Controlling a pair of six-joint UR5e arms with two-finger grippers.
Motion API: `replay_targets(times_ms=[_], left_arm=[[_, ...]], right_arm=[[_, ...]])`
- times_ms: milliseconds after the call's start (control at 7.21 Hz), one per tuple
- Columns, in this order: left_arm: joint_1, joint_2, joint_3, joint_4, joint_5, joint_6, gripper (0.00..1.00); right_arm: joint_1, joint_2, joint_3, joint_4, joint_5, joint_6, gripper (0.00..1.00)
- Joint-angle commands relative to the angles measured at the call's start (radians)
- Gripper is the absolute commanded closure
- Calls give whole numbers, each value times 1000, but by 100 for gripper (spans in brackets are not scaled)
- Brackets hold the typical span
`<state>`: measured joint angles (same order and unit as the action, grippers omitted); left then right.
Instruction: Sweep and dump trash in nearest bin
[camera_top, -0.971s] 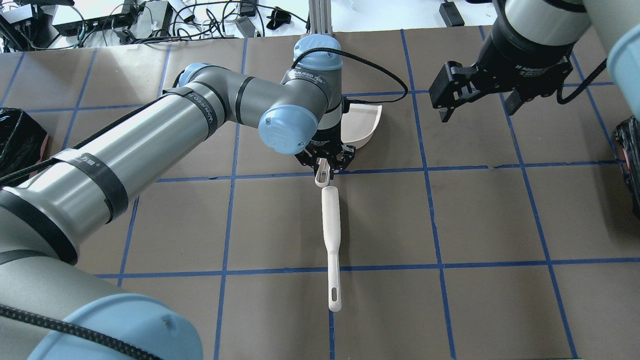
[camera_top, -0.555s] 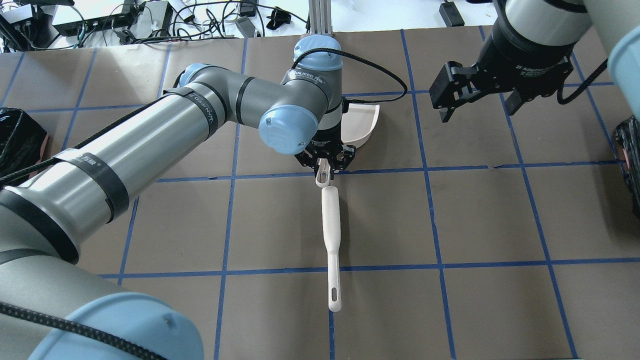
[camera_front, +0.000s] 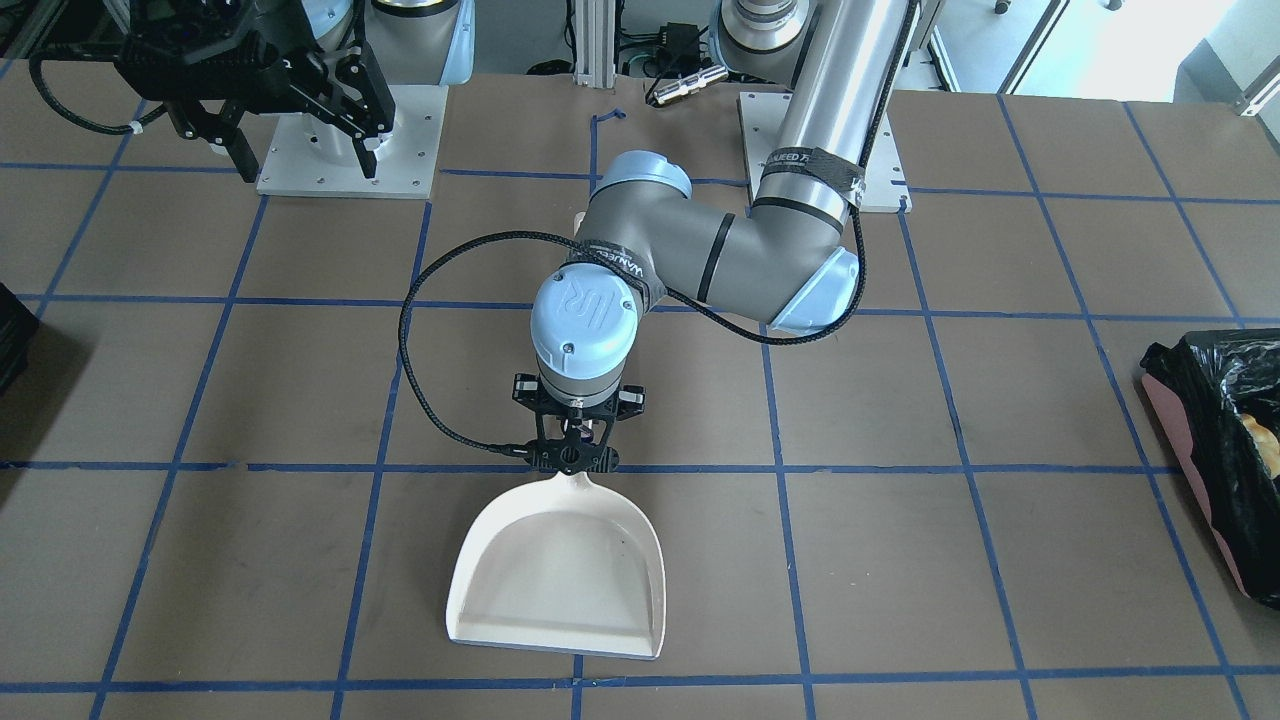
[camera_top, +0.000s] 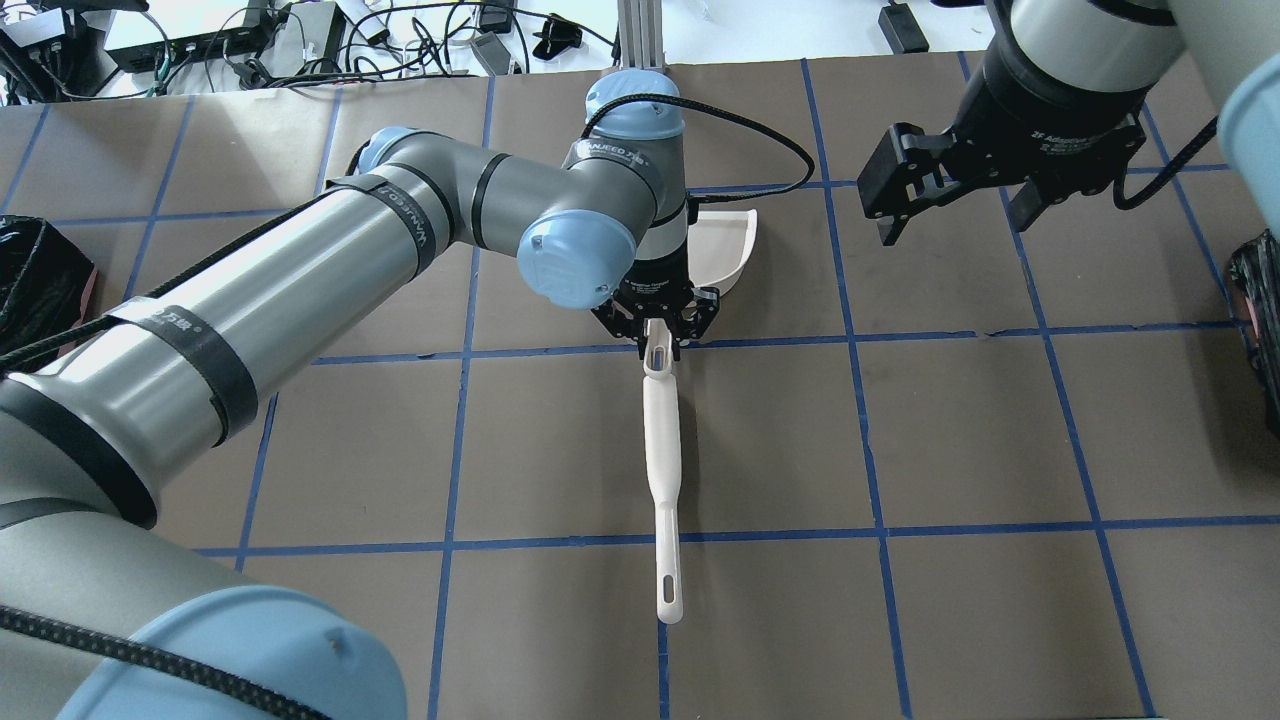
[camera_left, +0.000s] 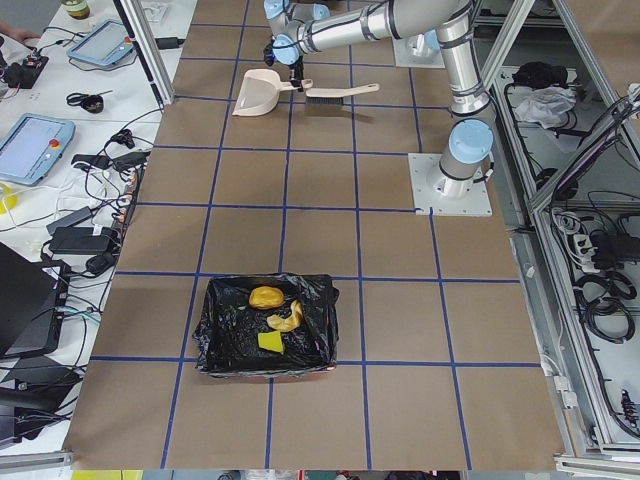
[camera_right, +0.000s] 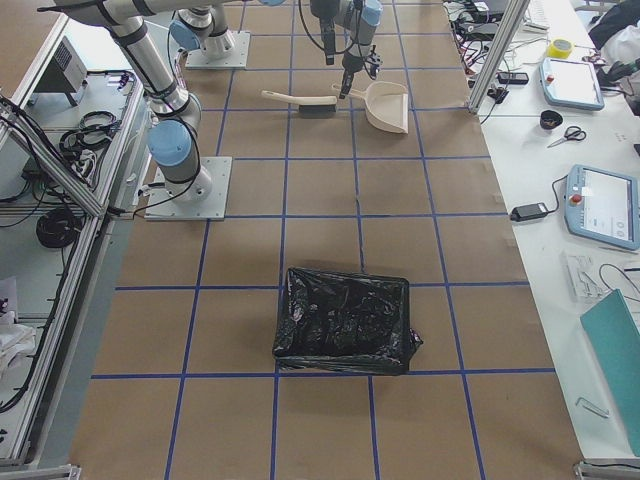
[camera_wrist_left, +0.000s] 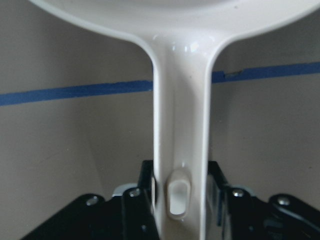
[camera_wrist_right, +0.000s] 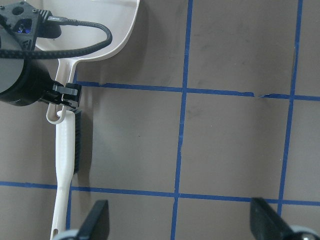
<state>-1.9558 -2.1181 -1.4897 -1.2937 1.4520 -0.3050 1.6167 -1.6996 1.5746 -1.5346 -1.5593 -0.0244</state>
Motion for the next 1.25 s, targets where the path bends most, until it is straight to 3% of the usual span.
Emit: replay_targets(times_ms=[0, 278, 694, 971, 1110], left_arm=[[0, 4, 0, 17, -9, -26, 0], [21, 58, 11, 13, 1, -16, 0], [252, 182, 69, -99, 5, 226, 0], [340, 295, 69, -122, 155, 254, 0], [341, 340, 68, -154, 175, 254, 0]], right_arm=[[0, 0, 1, 2, -2, 0, 0], [0, 0, 1, 4, -4, 0, 0], [0, 0, 1, 5, -2, 0, 0], [0, 0, 1, 5, -4, 0, 0], [0, 0, 1, 5, -5, 0, 0]])
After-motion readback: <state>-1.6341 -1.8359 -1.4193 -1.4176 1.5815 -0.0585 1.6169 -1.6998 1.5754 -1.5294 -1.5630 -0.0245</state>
